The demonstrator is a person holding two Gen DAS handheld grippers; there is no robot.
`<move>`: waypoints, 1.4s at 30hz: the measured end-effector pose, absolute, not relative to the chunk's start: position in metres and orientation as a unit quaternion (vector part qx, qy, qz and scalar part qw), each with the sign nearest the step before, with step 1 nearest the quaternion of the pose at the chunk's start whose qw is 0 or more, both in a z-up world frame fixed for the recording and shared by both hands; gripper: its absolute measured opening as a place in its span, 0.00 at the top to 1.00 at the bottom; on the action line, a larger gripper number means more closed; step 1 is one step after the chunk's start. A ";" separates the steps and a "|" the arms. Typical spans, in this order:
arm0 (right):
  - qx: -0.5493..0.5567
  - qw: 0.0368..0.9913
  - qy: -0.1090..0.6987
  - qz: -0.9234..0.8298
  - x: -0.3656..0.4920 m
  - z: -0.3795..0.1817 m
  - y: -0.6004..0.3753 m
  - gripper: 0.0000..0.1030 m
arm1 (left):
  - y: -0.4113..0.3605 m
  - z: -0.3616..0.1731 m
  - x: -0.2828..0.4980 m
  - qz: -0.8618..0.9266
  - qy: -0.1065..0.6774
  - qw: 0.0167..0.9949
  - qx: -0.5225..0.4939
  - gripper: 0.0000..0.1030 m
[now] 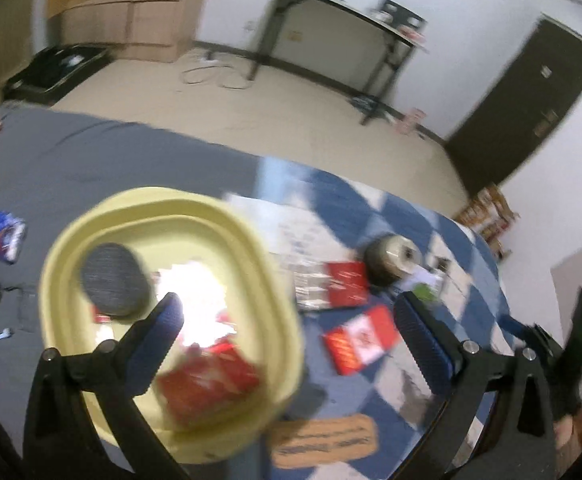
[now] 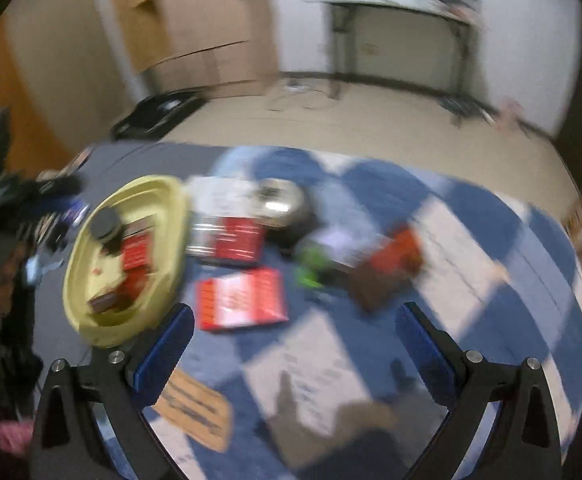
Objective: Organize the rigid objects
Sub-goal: 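Release the pack into the yellow tray while the left tool drops the sponge ball there, then move both tools back over the remaining items on the rug, then grasp the silver-lidded round tin with the left tool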
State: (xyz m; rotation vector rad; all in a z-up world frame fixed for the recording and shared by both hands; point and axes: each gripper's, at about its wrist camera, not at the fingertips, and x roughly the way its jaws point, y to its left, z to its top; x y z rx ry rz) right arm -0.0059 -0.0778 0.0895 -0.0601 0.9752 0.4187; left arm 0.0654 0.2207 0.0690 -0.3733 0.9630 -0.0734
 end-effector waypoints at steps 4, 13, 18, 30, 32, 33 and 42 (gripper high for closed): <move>0.009 0.862 0.479 0.168 0.001 0.080 -0.126 0.00 | 0.169 0.060 0.075 -0.075 0.487 0.860 -0.130 0.00; -0.020 0.866 0.465 0.185 0.033 0.034 -0.136 0.00 | 0.099 0.023 0.118 -0.088 0.499 0.860 -0.054 0.00; -0.053 0.862 0.457 0.212 0.062 -0.013 -0.128 0.00 | 0.085 0.019 0.146 -0.100 0.466 0.879 -0.026 0.00; -0.069 0.860 0.421 0.281 0.097 -0.036 -0.134 0.00 | 0.063 0.008 0.162 -0.149 0.446 0.882 0.028 0.12; -0.074 0.857 0.421 0.287 0.100 -0.038 -0.133 0.00 | 0.062 0.004 0.166 -0.148 0.450 0.880 0.024 0.13; -0.074 0.856 0.421 0.290 0.103 -0.039 -0.133 0.00 | 0.062 0.002 0.167 -0.148 0.452 0.879 0.022 0.13; -0.080 0.834 0.423 0.345 0.114 -0.045 -0.125 0.00 | 0.061 -0.002 0.172 -0.158 0.451 0.878 0.017 0.14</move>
